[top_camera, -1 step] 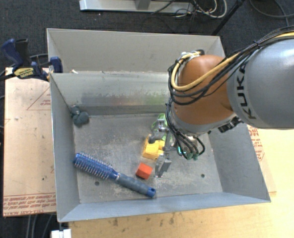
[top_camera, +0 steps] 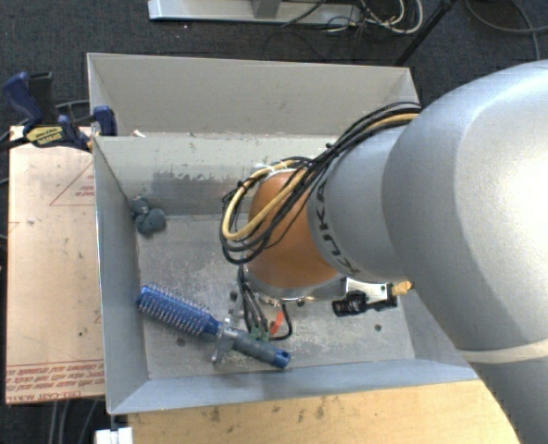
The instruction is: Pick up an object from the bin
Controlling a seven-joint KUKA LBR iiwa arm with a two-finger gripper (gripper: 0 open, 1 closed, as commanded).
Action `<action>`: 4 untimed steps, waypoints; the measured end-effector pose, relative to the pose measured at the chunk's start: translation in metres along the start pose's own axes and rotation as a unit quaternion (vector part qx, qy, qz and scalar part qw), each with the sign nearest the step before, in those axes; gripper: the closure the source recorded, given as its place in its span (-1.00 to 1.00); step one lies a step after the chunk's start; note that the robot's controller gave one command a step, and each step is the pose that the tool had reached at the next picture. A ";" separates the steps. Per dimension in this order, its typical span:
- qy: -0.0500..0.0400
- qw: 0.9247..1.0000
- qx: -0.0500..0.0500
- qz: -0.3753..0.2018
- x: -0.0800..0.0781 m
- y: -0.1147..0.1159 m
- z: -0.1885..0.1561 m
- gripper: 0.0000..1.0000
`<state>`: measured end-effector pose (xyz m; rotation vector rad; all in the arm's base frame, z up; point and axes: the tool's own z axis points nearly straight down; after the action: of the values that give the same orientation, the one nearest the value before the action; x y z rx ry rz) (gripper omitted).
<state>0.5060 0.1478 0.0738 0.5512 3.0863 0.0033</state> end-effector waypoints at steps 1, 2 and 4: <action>0.003 0.997 0.001 0.071 0.033 0.026 -0.026 -1.00; 0.003 0.994 0.001 0.112 0.031 0.033 -0.029 -1.00; 0.002 0.978 0.001 0.207 0.037 0.045 -0.002 -1.00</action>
Offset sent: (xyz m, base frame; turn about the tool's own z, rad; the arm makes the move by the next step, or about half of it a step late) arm -0.0220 0.0343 0.0262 0.1463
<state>0.4873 0.2028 0.0761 1.1785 2.9097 0.0035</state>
